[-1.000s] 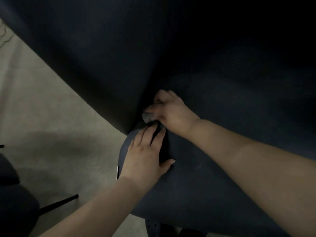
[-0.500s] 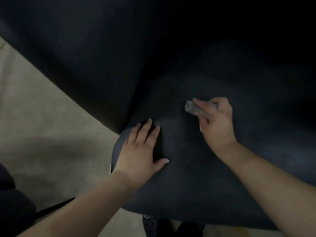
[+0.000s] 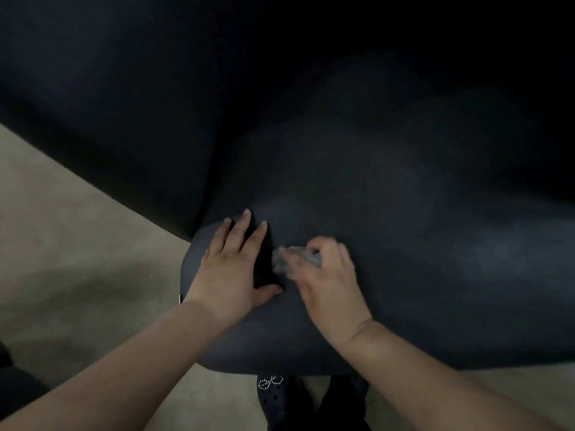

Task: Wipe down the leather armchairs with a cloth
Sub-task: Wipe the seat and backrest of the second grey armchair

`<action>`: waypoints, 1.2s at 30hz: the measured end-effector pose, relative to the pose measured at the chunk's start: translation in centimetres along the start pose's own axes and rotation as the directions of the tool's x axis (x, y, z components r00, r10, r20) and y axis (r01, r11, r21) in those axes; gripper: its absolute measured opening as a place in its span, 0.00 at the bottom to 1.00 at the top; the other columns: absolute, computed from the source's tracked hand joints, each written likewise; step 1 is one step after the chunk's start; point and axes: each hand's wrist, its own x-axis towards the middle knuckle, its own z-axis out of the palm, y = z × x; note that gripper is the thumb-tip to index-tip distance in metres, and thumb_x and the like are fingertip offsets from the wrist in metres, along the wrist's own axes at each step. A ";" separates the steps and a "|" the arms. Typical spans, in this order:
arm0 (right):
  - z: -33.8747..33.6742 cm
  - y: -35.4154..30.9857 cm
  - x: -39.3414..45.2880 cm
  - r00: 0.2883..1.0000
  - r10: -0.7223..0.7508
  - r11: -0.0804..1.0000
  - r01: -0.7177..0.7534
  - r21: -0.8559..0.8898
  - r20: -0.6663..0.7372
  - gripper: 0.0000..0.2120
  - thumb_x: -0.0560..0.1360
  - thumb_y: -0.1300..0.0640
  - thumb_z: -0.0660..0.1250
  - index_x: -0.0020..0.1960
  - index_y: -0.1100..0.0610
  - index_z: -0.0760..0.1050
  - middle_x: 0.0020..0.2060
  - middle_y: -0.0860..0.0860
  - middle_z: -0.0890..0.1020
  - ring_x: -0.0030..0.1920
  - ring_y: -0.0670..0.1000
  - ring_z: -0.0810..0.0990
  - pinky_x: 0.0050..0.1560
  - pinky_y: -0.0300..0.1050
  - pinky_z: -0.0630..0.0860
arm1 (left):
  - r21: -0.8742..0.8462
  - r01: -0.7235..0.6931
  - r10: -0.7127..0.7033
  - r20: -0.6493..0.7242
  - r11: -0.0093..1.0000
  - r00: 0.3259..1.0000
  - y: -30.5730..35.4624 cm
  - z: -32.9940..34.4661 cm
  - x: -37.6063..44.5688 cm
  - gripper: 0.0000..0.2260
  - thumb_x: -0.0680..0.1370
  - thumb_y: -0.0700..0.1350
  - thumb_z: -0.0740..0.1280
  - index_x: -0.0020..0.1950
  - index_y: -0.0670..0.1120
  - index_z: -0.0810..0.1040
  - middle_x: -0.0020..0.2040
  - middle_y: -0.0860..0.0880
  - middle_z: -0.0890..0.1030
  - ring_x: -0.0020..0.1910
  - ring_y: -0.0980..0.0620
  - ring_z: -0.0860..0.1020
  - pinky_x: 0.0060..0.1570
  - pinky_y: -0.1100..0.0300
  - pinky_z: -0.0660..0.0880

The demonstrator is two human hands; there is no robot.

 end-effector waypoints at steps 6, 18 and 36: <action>-2.7 4.5 1.0 0.909 0.357 0.934 -0.355 0.049 -0.213 0.17 0.74 0.60 0.64 0.60 0.44 0.76 0.55 0.61 0.74 0.56 0.60 0.71 0.58 0.55 0.71 | -0.009 -0.015 0.015 0.069 1.000 0.997 0.4 -0.4 -0.5 0.50 0.68 0.65 0.71 0.78 0.56 0.42 0.78 0.53 0.37 0.77 0.46 0.39 0.76 0.47 0.49; -7.9 11.8 -1.0 0.814 0.425 0.874 -0.483 -0.055 -0.397 0.12 0.75 0.62 0.66 0.55 0.50 0.79 0.52 0.62 0.73 0.52 0.63 0.73 0.55 0.58 0.73 | 0.053 -0.162 0.160 0.038 0.985 0.986 6.3 -0.4 3.2 0.48 0.68 0.65 0.71 0.79 0.55 0.45 0.79 0.52 0.38 0.77 0.47 0.39 0.75 0.46 0.49; -14.4 19.8 -1.2 0.808 0.443 0.871 -0.490 -0.026 -0.387 0.13 0.74 0.64 0.68 0.57 0.59 0.80 0.52 0.58 0.74 0.53 0.54 0.73 0.55 0.40 0.70 | 0.148 -0.365 0.367 0.015 0.919 0.930 16.6 -0.8 10.0 0.49 0.67 0.69 0.68 0.79 0.55 0.47 0.79 0.52 0.42 0.77 0.50 0.41 0.75 0.48 0.43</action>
